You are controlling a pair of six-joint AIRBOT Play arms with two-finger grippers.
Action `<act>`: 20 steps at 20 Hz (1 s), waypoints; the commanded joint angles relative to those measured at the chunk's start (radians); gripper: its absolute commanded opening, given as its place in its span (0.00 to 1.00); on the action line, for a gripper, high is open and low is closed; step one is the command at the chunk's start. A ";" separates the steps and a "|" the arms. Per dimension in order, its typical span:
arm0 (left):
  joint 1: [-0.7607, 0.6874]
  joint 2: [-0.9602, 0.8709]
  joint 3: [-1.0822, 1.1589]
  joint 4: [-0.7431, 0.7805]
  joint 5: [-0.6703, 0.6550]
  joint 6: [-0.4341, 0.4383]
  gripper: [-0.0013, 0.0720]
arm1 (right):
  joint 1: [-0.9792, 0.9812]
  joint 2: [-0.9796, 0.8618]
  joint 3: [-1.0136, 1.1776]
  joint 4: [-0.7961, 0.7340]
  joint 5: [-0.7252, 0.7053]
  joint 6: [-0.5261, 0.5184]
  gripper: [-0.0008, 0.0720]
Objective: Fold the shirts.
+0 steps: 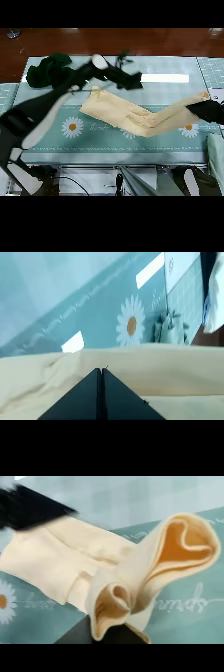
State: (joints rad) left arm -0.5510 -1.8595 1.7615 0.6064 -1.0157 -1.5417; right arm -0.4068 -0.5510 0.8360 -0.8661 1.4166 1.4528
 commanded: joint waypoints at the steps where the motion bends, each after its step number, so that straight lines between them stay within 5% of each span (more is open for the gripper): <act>1: 0.237 0.163 0.008 0.112 -0.076 -0.009 0.05 | 0.032 -0.055 0.018 0.116 -0.040 -0.036 0.04; 5: 0.430 0.416 -0.038 0.290 -0.153 0.030 0.05 | 0.352 -0.234 0.108 0.086 -0.204 0.001 0.04; 10: 0.491 0.845 -0.485 0.305 -0.064 0.120 0.05 | 0.763 -0.655 0.356 0.041 -0.382 0.034 0.04; 15: 0.491 1.200 -0.957 0.294 -0.019 0.088 0.05 | 0.909 -1.040 0.634 0.046 -0.400 0.058 0.04; 20: 0.488 1.400 -1.206 0.283 -0.007 0.043 0.05 | 0.980 -1.236 0.815 0.056 -0.409 0.120 0.04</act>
State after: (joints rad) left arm -0.0643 -0.5724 0.6987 0.8936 -1.0424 -1.4723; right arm 0.5228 -1.6676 1.5494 -0.8143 1.0206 1.5330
